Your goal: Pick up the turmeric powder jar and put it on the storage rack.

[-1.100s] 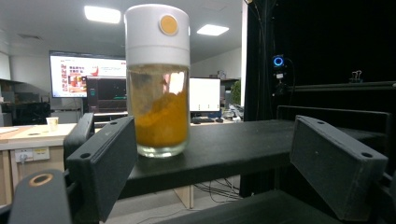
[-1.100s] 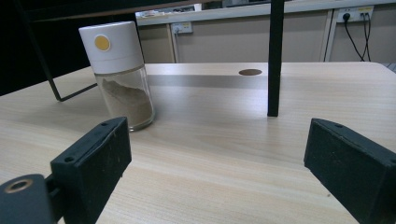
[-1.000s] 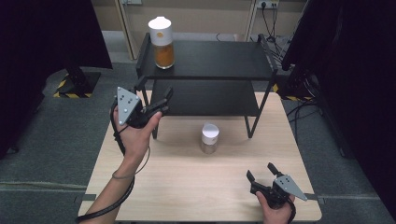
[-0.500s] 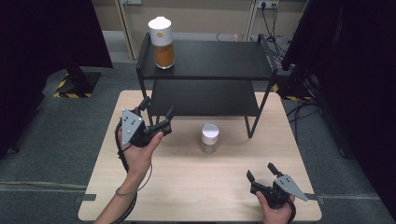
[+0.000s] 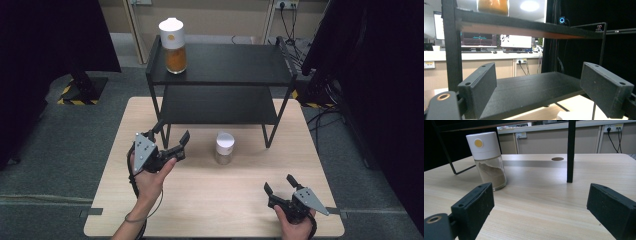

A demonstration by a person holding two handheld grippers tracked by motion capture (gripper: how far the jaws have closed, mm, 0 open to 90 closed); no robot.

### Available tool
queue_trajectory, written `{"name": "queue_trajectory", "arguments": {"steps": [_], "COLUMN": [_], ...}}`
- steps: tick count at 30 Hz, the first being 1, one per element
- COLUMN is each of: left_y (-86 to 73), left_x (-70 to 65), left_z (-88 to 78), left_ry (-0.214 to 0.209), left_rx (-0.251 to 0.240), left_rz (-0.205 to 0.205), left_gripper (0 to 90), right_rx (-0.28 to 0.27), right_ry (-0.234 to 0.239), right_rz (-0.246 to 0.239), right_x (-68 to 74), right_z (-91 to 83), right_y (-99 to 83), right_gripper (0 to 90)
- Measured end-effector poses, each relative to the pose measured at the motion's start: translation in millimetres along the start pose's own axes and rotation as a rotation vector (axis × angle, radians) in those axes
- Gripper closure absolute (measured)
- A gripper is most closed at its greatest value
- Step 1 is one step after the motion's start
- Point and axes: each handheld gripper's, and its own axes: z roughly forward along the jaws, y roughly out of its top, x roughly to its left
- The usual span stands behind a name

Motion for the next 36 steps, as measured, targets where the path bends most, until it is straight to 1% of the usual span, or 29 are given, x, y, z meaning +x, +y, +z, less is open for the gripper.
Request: {"name": "queue_trajectory", "arguments": {"steps": [5, 8, 11, 18, 24, 30, 33, 36], "left_y": [-8.9, -15.1, -21.4, -37.8, -49.4, -60.4, -65.1, -69.3], "left_x": [-0.9, -1.2, -2.0, -1.5, -2.3, -1.4, -0.9, -0.3], "left_z": [-4.0, -6.5, -8.4, -13.8, -19.4, -22.5, -24.0, -26.1], "left_ry": [-0.001, -0.005, -0.004, -0.002, -0.010, -0.020, -0.022, -0.021], "left_rx": [0.003, 0.008, 0.022, 0.059, 0.074, 0.121, 0.137, 0.148], "left_rz": [0.004, -0.001, 0.010, -0.008, -0.018, -0.017, -0.018, -0.038], "left_gripper": [12.9, 12.8, 12.7, 12.5, 12.2, 12.2, 12.2, 12.2], "right_rx": [0.000, 0.000, 0.000, 0.000, 0.000, 0.000, -0.001, -0.001], "right_ry": [0.000, 0.000, 0.000, 0.000, 0.000, 0.000, 0.001, 0.001], "right_rz": [0.000, 0.000, 0.000, 0.000, 0.000, 0.000, 0.000, 0.001], "right_x": [-0.1, 0.1, 0.1, -0.1, 0.1, 0.0, -0.1, -0.3], "right_z": [0.0, 0.0, 0.0, 0.0, 0.0, -0.1, -0.2, -0.1], "right_y": [0.0, 0.0, 0.1, -0.1, 0.0, -0.1, -0.2, -0.2], "right_gripper": [7.6, 7.6, 7.7, 7.6, 7.6, 7.6, 7.7, 7.7]}}
